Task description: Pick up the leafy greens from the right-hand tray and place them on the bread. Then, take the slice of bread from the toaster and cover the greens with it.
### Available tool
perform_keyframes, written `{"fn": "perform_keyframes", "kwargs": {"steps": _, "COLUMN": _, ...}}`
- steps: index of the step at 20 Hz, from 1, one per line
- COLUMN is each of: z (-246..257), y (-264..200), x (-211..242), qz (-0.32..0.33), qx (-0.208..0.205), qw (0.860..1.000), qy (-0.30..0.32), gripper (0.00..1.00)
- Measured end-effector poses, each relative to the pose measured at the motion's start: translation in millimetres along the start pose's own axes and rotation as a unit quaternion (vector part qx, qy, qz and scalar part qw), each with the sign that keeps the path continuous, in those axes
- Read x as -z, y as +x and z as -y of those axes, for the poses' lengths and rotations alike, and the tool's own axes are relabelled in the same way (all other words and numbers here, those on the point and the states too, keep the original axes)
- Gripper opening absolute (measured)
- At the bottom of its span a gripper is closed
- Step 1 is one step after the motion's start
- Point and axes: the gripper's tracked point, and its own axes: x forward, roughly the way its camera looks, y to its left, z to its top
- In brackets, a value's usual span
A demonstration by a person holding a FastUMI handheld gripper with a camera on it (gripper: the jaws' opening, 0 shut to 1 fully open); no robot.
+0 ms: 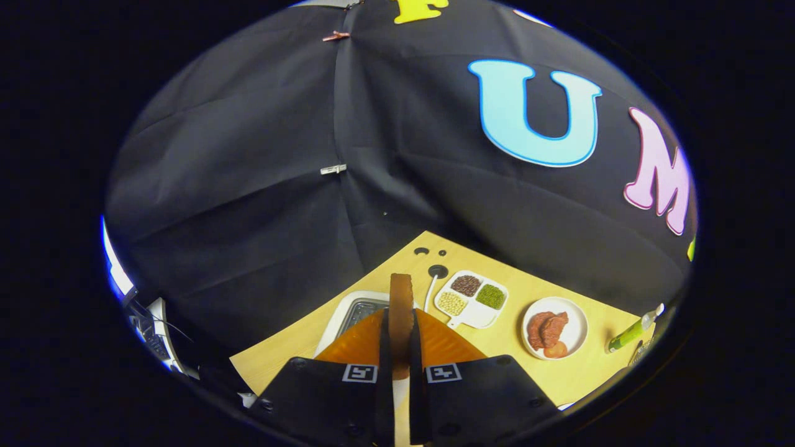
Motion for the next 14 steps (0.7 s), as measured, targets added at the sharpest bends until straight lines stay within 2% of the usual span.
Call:
{"fn": "perform_keyframes", "kwargs": {"steps": 8, "z": 65.6, "y": -53.7, "x": -6.9, "qz": 0.03, "qx": 0.037, "qw": 0.998, "qy": 0.043, "gripper": 0.14}}
{"fn": "perform_keyframes", "kwargs": {"steps": 14, "z": 103.5, "y": -61.5, "x": 57.2, "qz": -0.011, "qx": 0.054, "qw": 0.995, "qy": 0.08, "gripper": 0.14}}
